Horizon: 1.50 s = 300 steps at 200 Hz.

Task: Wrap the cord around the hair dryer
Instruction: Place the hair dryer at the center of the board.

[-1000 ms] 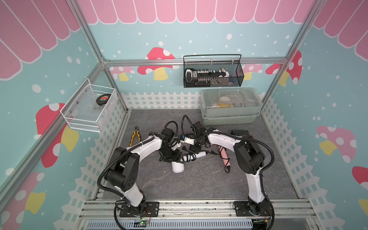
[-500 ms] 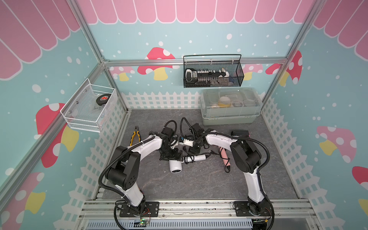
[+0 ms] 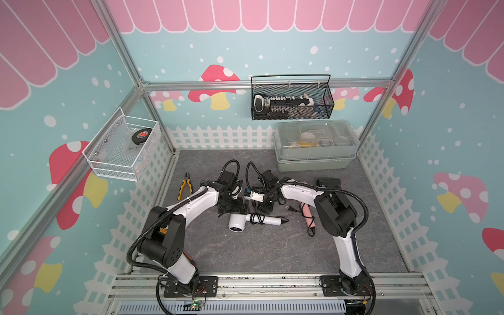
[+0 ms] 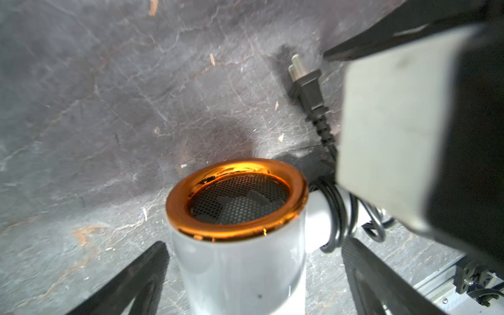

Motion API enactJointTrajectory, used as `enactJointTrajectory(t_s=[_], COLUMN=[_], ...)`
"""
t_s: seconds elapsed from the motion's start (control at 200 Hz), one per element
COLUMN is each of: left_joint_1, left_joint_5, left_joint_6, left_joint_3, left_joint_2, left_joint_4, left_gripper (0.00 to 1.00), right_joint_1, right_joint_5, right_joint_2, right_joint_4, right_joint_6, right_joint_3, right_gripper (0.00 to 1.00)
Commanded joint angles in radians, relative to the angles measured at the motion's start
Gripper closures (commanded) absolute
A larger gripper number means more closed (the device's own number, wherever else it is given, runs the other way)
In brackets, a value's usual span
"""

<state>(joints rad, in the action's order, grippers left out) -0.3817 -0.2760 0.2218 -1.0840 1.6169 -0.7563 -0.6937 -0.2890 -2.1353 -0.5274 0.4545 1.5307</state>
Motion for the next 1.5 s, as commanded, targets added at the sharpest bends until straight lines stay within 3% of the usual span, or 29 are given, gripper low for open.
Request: enactJointTrajectory(t_s=[0.0, 0.59, 0.895, 1.146, 1.416, 1.496], left_joint_1=[0.003, -0.023, -0.023, -0.009, 0.097, 0.134], left_joint_5=[-0.004, -0.005, 0.076, 0.219, 0.321, 0.344], left_joint_6=[0.01, 0.013, 0.038, 0.051, 0.038, 0.03], left_joint_3=[0.012, -0.015, 0.015, 0.075, 0.167, 0.205], left_joint_2=[-0.036, -0.046, -0.146, -0.303, -0.45, -0.49], left_joint_4=[0.015, 0.004, 0.066, 0.188, 0.327, 0.373], left_gripper=[0.01, 0.01, 0.01, 0.01, 0.01, 0.01], right_joint_1=[0.003, 0.012, 0.045, 0.176, 0.396, 0.46], right_joint_5=[0.012, 0.185, 0.159, 0.079, 0.074, 0.088], right_joint_2=[-0.004, 0.078, 0.189, 0.374, 0.556, 0.597], right_joint_4=[-0.037, -0.075, -0.038, 0.043, 0.196, 0.221], right_joint_6=[-0.026, -0.068, -0.141, -0.247, -0.377, -0.404], right_joint_3=[-0.029, -0.071, -0.099, -0.176, -0.366, -0.412], right_gripper=[0.27, 0.26, 0.25, 0.17, 0.02, 0.02])
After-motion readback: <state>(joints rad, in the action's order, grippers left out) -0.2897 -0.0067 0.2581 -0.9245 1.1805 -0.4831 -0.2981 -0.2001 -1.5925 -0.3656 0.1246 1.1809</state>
